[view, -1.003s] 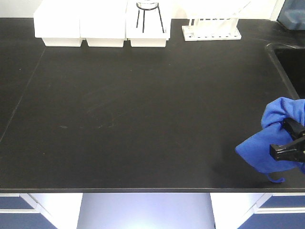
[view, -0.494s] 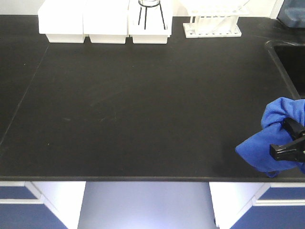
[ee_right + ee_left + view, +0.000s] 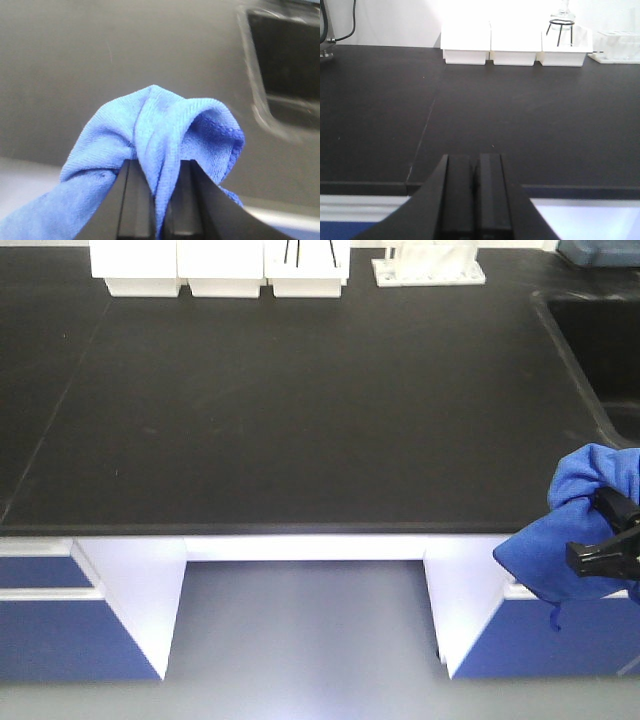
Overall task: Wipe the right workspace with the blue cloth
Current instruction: 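Hold the cloth raised in the right gripper while backing away, then turn the base toward the other counter, cloth held in right gripper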
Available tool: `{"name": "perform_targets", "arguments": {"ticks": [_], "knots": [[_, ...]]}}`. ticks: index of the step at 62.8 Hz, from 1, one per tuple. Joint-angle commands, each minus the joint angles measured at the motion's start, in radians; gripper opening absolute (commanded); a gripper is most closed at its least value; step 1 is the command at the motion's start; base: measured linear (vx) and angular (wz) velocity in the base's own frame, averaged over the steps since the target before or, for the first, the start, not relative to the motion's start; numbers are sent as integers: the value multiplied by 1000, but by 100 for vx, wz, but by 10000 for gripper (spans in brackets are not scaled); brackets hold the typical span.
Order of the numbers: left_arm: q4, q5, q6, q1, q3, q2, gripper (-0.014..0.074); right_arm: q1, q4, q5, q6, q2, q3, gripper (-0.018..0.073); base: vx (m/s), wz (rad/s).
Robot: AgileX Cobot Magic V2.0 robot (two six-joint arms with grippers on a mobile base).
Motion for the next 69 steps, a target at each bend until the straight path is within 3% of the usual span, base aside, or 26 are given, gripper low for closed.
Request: {"name": "perform_targets", "arguments": {"ticks": [1, 69], "knots": [[1, -82, -8, 5, 30, -15, -6, 2, -7, -71, -5, -5, -31, -3, -28, -10], [1, -82, -8, 5, 30, -15, -6, 2, -7, -74, -5, -5, -31, -3, -31, -1]]}}
